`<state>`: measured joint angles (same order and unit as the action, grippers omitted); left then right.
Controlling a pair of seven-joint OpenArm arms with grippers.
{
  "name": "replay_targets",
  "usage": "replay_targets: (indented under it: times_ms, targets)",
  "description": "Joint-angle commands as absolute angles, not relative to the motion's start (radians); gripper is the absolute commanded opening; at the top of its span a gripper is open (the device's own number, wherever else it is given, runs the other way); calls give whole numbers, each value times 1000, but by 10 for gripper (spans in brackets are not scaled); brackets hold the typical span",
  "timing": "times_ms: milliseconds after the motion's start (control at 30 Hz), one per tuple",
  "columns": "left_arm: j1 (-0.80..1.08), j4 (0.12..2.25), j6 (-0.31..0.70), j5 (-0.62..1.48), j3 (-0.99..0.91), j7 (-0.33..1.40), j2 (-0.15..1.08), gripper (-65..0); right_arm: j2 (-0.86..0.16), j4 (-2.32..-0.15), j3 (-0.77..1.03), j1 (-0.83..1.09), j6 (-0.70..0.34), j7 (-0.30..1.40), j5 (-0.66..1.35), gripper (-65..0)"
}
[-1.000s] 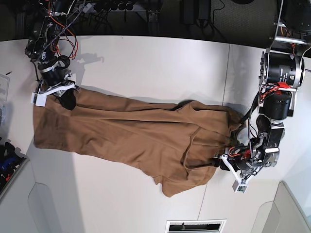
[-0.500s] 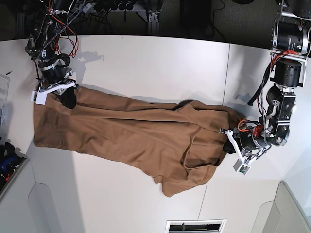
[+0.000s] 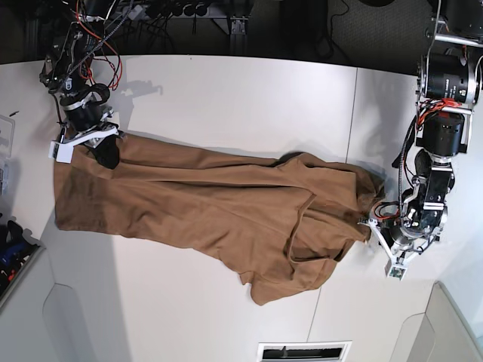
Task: Layout the t-shirt on the table in an organized manner, then fold the t-shirt properly
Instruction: 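Release the shirt with the left gripper and regrasp near the shoulder, then lift the shirt with the left gripper and drag it away from the right gripper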
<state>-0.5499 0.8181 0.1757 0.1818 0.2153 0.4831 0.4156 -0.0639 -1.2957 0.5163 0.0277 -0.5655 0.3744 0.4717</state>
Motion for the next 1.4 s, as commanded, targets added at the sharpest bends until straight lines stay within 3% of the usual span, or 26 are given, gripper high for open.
replay_targets:
  times_ms: [0, 133, 300, 433, 500, 700, 867, 1033, 1133, 1200, 1267, 1367]
  targets:
    - [-596, 821, 147, 160, 210, 468, 424, -622, -69, -1300, 517, 31, -554, 410, 441, -650]
    - [-619, 853, 120, 179, 210, 527, 464, -621, -69, -1300, 517, 28, -554, 410, 441, -650]
    - [-480, 1177, 260, 476, 208, 626, 630, -605, -69, -1299, 517, 37, -554, 410, 429, -650]
    - [-285, 1480, 307, 531, 208, 696, 712, -393, -68, -1299, 517, 44, -554, 408, 430, -650]
    - [-199, 1586, 307, 530, 208, 699, 710, -324, -68, -1299, 517, 41, -554, 407, 439, -650]
    - [3, 1794, 307, 389, 208, 653, 590, -319, -69, -1299, 517, 45, -554, 409, 445, -650]
    - [19, 1726, 277, 297, 208, 640, 493, -319, -69, -1299, 517, 45, -554, 409, 445, -650]
    - [20, 1667, 303, 286, 210, 622, 480, -320, -69, -1299, 517, 44, -554, 408, 445, -650]
    - [20, 1641, 293, 257, 210, 582, 480, -345, -69, -1299, 517, 45, -554, 408, 445, -650]
    - [20, 1620, 260, 255, 210, 571, 480, -466, -69, -1299, 517, 45, -554, 408, 445, -650]
    - [20, 1607, 255, 255, 210, 572, 479, -644, -69, -1299, 517, 44, -554, 408, 445, -650]
    - [20, 1604, 254, 231, 210, 572, 480, -650, -69, -1299, 517, 44, -554, 405, 445, -650]
